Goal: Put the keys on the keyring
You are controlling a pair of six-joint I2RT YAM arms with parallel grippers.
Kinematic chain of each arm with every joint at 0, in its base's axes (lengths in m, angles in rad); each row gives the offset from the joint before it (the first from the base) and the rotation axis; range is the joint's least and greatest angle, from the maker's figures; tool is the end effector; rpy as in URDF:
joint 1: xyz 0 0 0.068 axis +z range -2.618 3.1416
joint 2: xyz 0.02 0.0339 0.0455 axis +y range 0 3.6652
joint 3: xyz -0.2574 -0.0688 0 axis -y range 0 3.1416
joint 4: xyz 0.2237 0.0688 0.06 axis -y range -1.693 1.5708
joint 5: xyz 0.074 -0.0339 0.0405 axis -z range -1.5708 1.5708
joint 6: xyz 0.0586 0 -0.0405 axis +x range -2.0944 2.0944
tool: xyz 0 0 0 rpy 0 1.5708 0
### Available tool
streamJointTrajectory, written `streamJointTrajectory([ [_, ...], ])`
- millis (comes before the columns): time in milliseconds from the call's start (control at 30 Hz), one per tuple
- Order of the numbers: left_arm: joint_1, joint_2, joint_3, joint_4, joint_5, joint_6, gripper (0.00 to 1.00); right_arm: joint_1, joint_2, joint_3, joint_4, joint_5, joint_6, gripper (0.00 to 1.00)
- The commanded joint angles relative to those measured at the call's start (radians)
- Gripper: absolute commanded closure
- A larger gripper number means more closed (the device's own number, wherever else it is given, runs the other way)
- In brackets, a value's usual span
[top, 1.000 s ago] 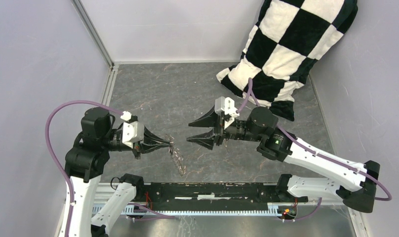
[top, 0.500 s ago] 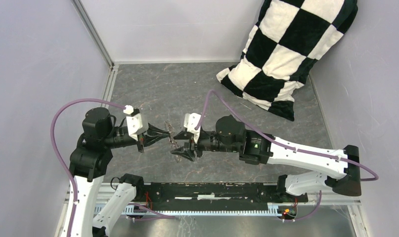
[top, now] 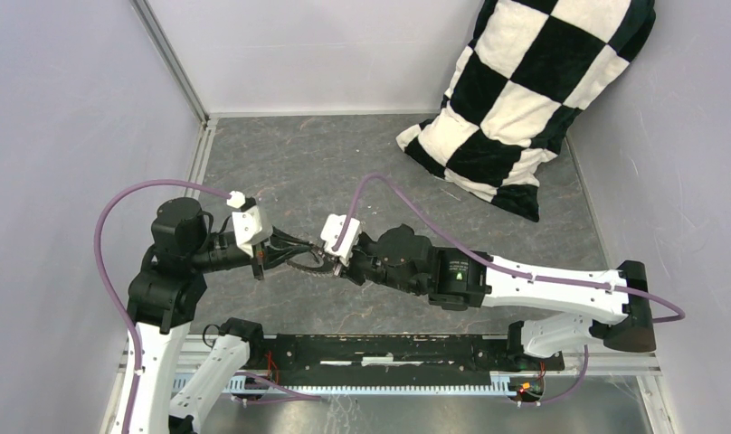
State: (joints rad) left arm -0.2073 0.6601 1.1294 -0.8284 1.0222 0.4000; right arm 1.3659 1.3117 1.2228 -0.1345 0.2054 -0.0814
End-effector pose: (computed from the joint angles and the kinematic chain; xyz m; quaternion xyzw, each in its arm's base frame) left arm 0.0748 -0.0668 0.3893 0.4802 0.6009 -0.3524 0.5331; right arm 0.0748 0.3014 0.3731 -0.4668 0.6249 0.3076 0.5449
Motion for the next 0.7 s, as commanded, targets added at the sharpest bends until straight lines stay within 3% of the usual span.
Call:
streamJointTrajectory([
  [0,-0.002,-0.001,0.009,0.061,-0.003,-0.036,0.98,0.037,-0.046,0.006,0.025,0.105,-0.062,1.00],
  [400,-0.001,0.018,0.030,0.000,-0.023,-0.005,0.98,0.163,0.030,0.118,-0.048,0.329,-0.225,1.00],
  [600,-0.001,0.053,0.041,-0.094,-0.055,0.081,0.98,0.203,0.083,0.185,-0.098,0.420,-0.248,0.99],
  [667,-0.001,0.066,0.039,-0.135,-0.069,0.128,0.98,0.203,0.081,0.182,-0.096,0.403,-0.241,0.95],
])
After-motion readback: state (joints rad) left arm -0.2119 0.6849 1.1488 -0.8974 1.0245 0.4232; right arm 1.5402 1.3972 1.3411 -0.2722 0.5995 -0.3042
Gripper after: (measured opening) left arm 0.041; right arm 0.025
